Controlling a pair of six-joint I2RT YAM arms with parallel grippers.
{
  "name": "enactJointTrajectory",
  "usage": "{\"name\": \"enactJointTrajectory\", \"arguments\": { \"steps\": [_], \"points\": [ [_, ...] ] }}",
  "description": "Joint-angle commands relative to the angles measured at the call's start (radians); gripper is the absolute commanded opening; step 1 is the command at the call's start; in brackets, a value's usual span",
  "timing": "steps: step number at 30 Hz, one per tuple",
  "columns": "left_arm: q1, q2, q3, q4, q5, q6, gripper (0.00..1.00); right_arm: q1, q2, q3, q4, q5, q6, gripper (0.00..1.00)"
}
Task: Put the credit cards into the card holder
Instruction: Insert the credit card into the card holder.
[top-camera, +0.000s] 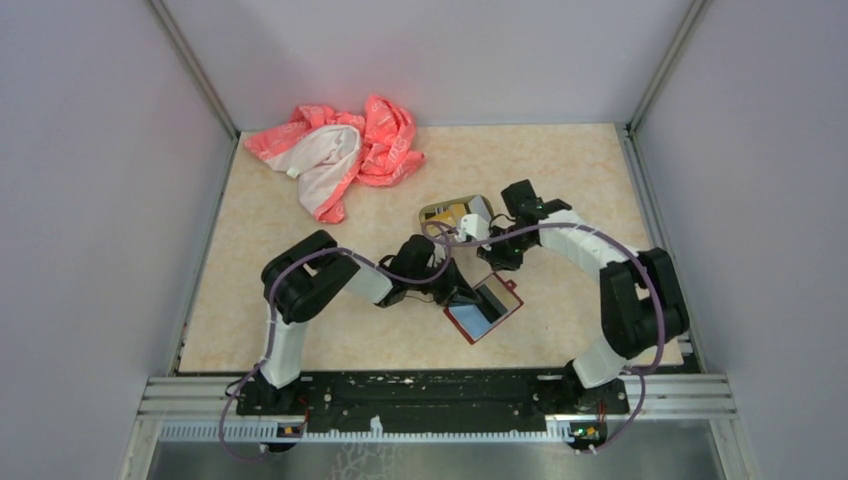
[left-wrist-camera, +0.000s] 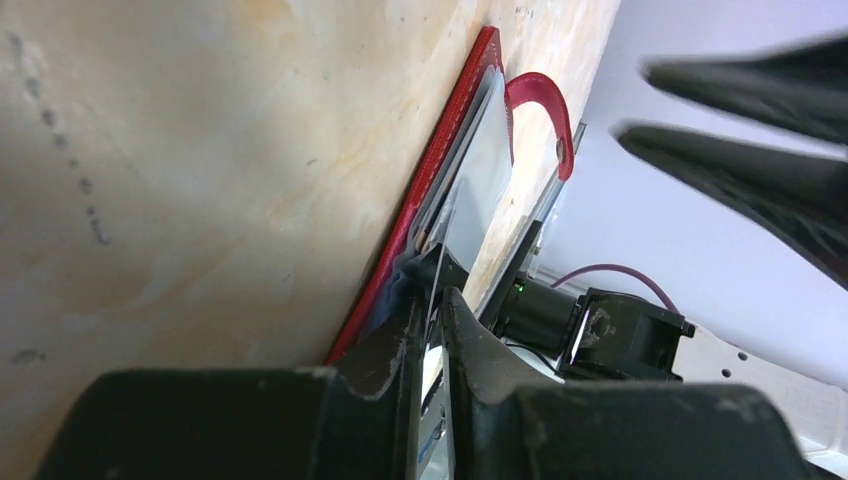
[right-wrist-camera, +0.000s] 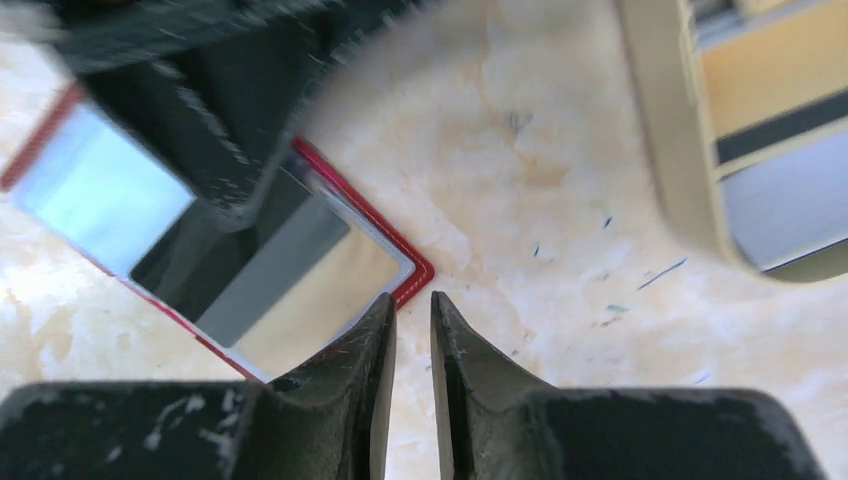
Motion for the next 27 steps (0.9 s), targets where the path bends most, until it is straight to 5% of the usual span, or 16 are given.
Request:
{"name": "enactJointTrajectory", "arguments": {
  "steps": [1, 5, 8, 18, 27],
  "points": [
    [0.002, 0.040, -0.044, -0.018, -0.027, 0.004, 0.19, 0.002, -0.154, -0.031, -0.096, -0.302, -0.259, 0.19],
    [0.006, 0.039, -0.050, -0.008, -0.024, 0.004, 0.21, 0.051, -0.202, -0.091, -0.292, -0.467, -0.697, 0.19],
    [0.008, 0.040, -0.051, -0.002, -0.024, 0.004, 0.22, 0.101, -0.180, -0.107, -0.346, -0.488, -0.818, 0.15],
    [0.010, 0.055, -0.054, 0.016, -0.016, 0.002, 0.22, 0.299, -0.123, -0.150, -0.068, -0.238, -0.495, 0.07],
    [0.013, 0.063, -0.052, 0.024, -0.011, 0.001, 0.22, 0.363, -0.055, -0.155, -0.028, -0.054, -0.446, 0.07]
  ]
}}
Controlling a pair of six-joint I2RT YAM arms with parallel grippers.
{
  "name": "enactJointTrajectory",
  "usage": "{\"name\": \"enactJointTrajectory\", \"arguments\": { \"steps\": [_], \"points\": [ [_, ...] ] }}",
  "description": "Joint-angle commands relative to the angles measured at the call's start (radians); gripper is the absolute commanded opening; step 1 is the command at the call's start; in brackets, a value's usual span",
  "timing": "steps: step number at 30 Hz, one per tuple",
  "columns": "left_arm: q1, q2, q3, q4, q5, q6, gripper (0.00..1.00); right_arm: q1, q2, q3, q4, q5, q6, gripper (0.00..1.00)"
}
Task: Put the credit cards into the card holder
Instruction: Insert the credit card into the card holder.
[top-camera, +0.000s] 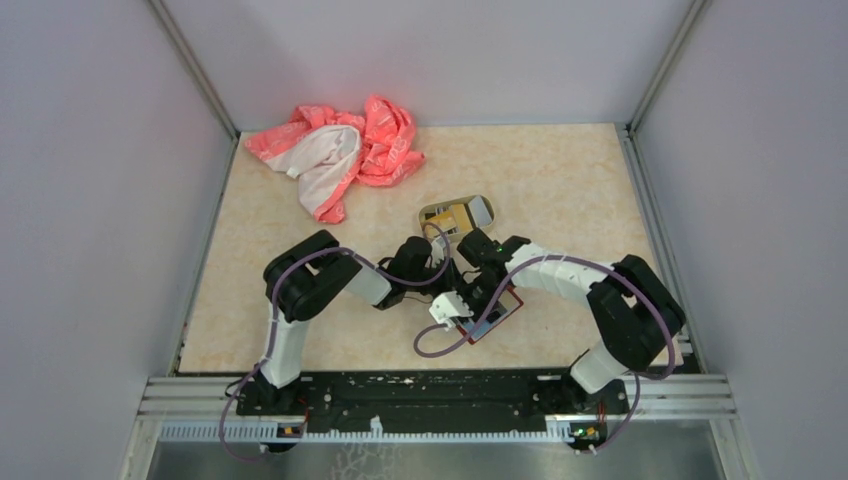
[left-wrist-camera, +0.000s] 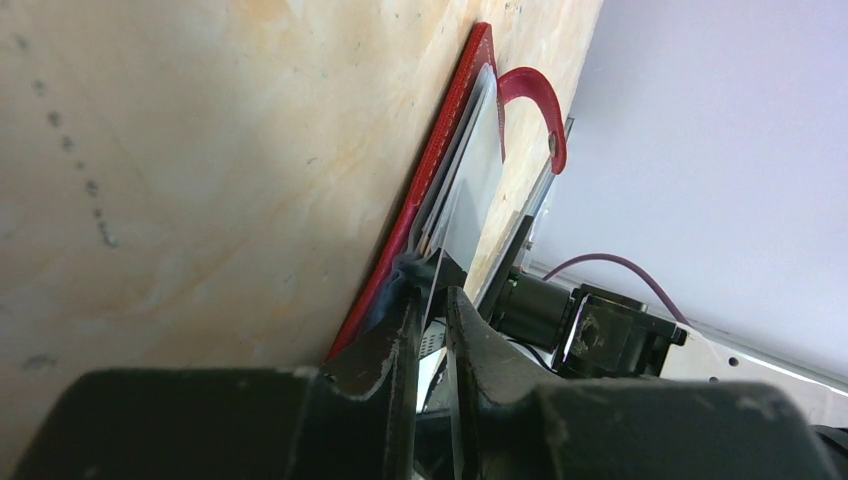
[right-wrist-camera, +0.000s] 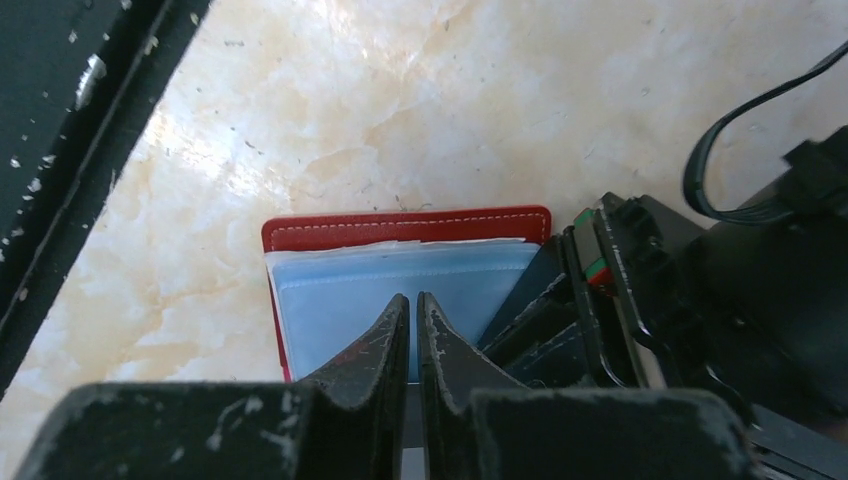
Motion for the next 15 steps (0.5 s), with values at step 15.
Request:
{"name": "enactJointTrajectory", "arguments": {
  "steps": [15],
  "points": [
    [0.009, 0.047, -0.027, -0.068, -0.023, 0.024, 0.23, 0.014, 0.073, 0.062, -0.085, 0.288, 0.029, 0.08]
  ]
}}
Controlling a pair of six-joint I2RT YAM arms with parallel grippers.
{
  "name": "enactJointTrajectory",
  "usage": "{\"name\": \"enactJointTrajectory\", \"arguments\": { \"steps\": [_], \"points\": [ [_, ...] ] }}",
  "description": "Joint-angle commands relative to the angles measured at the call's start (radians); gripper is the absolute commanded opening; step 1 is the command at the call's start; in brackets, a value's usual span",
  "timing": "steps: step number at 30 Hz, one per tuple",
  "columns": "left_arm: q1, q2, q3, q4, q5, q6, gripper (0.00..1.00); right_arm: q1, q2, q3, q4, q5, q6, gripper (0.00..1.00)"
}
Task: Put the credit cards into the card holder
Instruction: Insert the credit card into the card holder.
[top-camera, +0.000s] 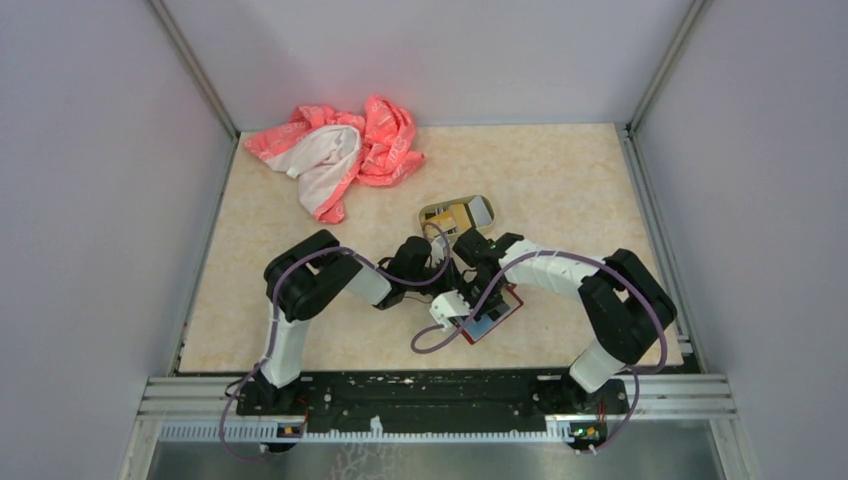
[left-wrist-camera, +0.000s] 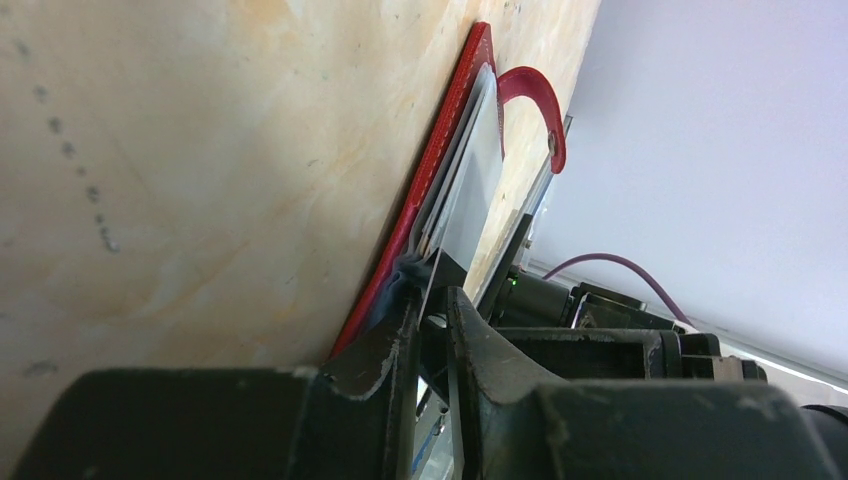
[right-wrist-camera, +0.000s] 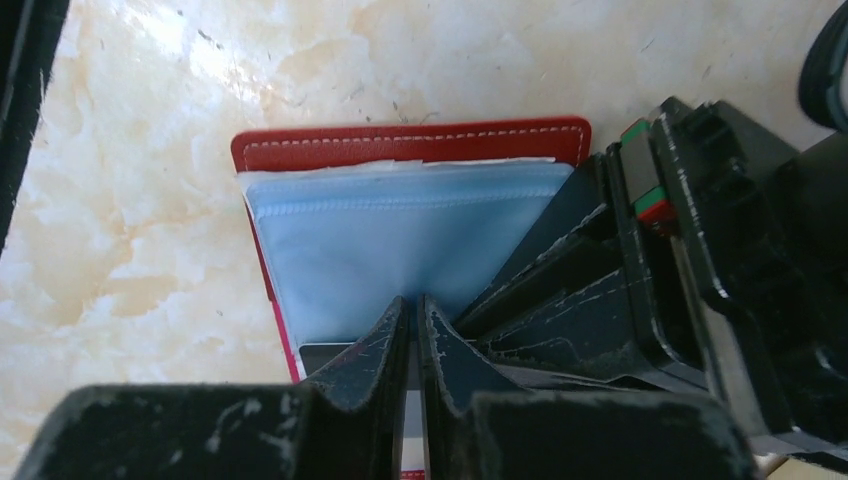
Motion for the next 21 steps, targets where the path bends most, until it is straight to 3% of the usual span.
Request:
{"name": "enactJointTrajectory", "arguments": {
  "steps": [1, 16, 21],
  "points": [
    [0.008, 0.042, -0.028, -0.077, -0.029, 0.024, 0.23, -0.004, 0.014, 0.025, -0.044, 0.100, 0.010, 0.08],
    [0.015, 0.025, -0.021, -0.084, -0.030, 0.049, 0.24, -0.089, -0.033, 0.044, -0.075, 0.126, 0.026, 0.09],
    [0.015, -0.048, -0.019, -0.126, -0.054, 0.110, 0.26, -0.129, -0.108, 0.084, -0.148, -0.046, -0.023, 0.10]
  ]
}}
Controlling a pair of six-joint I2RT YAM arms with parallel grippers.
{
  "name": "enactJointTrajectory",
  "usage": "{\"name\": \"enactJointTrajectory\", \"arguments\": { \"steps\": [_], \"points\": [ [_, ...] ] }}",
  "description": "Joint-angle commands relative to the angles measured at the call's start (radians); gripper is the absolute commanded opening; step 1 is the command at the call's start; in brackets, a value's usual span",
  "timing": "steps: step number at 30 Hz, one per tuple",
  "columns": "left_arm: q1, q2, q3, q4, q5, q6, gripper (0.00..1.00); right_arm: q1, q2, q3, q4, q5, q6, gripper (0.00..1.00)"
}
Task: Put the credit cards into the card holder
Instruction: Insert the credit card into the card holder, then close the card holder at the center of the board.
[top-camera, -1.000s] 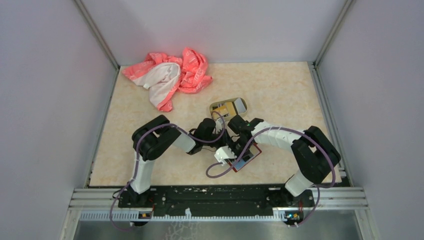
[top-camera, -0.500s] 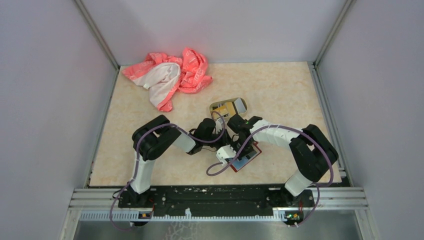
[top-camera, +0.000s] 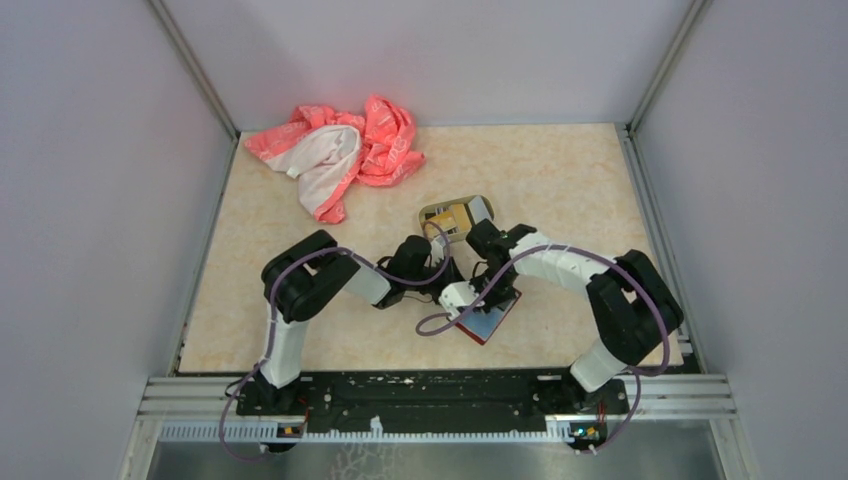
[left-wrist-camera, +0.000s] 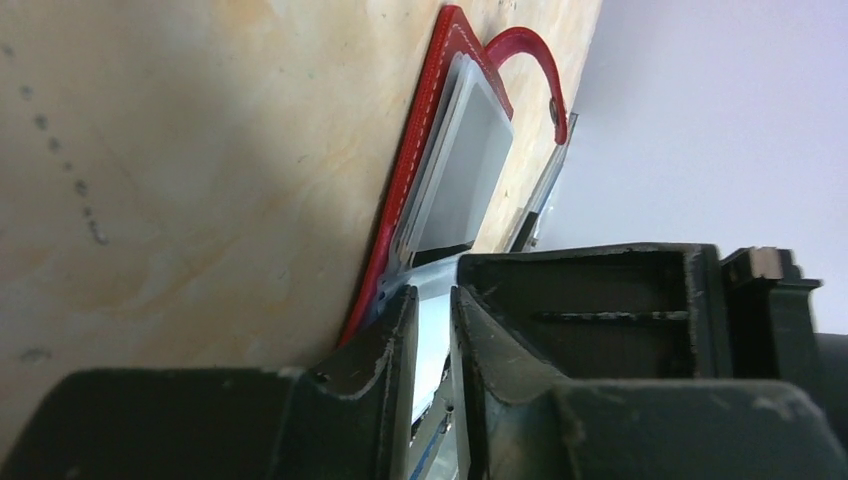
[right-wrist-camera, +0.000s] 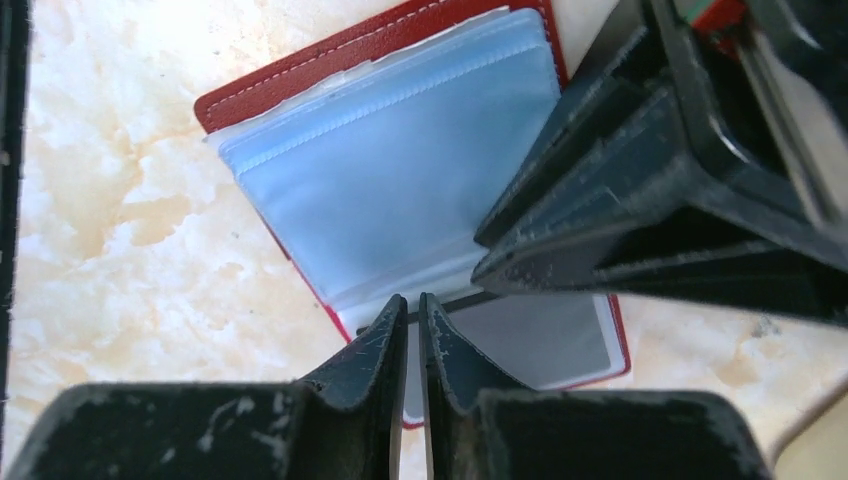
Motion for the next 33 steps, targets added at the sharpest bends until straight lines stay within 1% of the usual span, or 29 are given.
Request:
{"name": "enactJointTrajectory", "arguments": {
  "steps": [1, 5, 9, 11, 13, 14, 15, 16, 17, 18, 19, 20, 21, 22, 24, 25, 26, 28, 31, 32, 33],
  "points": [
    [0.010, -0.065, -0.020, -0.130, -0.063, 0.110, 0.29, -0.058, -0.119, 0.089, -0.108, -0.181, -0.055, 0.10],
    [0.010, -0.174, -0.021, -0.197, -0.103, 0.199, 0.35, -0.136, -0.193, 0.157, -0.228, -0.403, -0.144, 0.11],
    [0.010, -0.329, -0.083, -0.178, -0.144, 0.285, 0.36, -0.216, -0.247, 0.212, -0.276, -0.546, -0.116, 0.13],
    [0.010, -0.420, -0.128, -0.181, -0.178, 0.353, 0.36, -0.244, -0.277, 0.241, -0.262, -0.593, -0.056, 0.14],
    [0.009, -0.528, -0.188, -0.176, -0.221, 0.450, 0.36, -0.265, -0.308, 0.249, -0.195, -0.610, 0.085, 0.18],
    [0.010, -0.592, -0.222, -0.177, -0.246, 0.488, 0.38, -0.275, -0.325, 0.242, -0.151, -0.615, 0.132, 0.24],
    [0.010, -0.655, -0.257, -0.178, -0.270, 0.520, 0.39, -0.282, -0.340, 0.226, -0.095, -0.612, 0.239, 0.35],
    [0.010, -0.718, -0.294, -0.181, -0.304, 0.553, 0.43, -0.285, -0.354, 0.201, -0.032, -0.594, 0.327, 0.50],
    [0.010, -0.782, -0.326, -0.193, -0.354, 0.565, 0.47, -0.286, -0.361, 0.165, 0.020, -0.571, 0.414, 0.67],
    [0.010, -0.838, -0.358, -0.216, -0.402, 0.573, 0.54, -0.287, -0.362, 0.128, 0.037, -0.544, 0.426, 0.78],
    [0.015, -0.909, -0.405, -0.220, -0.435, 0.592, 0.63, -0.287, -0.352, 0.101, 0.032, -0.507, 0.404, 0.84],
    [0.019, -0.957, -0.444, -0.212, -0.465, 0.604, 0.74, -0.286, -0.333, 0.085, 0.035, -0.470, 0.411, 0.89],
    [0.024, -0.996, -0.489, -0.192, -0.485, 0.612, 0.89, -0.287, -0.297, 0.089, 0.011, -0.442, 0.410, 0.91],
    [0.028, -1.034, -0.535, -0.166, -0.503, 0.609, 0.97, -0.288, -0.244, 0.103, -0.024, -0.422, 0.407, 0.89],
    [0.037, -1.091, -0.620, -0.120, -0.534, 0.539, 0.99, -0.294, -0.182, 0.120, -0.057, -0.410, 0.445, 0.80],
    [0.043, -1.108, -0.657, -0.078, -0.516, 0.505, 0.99, -0.295, -0.168, 0.112, -0.063, -0.411, 0.446, 0.74],
    [0.047, -1.113, -0.699, -0.008, -0.475, 0.476, 0.98, -0.296, -0.166, 0.096, -0.063, -0.409, 0.436, 0.72],
    [0.048, -1.096, -0.755, 0.096, -0.400, 0.393, 0.92, -0.296, -0.185, 0.053, -0.027, -0.377, 0.417, 0.72],
    [0.036, -1.022, -0.762, 0.151, -0.274, 0.265, 0.82, -0.296, -0.224, -0.022, 0.117, -0.215, 0.479, 0.74],
    [0.007, -0.991, -0.762, 0.165, -0.268, 0.224, 0.79, -0.297, -0.218, -0.020, 0.130, -0.166, 0.503, 0.74],
    [-0.031, -0.967, -0.766, 0.176, -0.292, 0.189, 0.77, -0.307, -0.200, -0.002, 0.117, -0.137, 0.519, 0.74]
  ]
}}
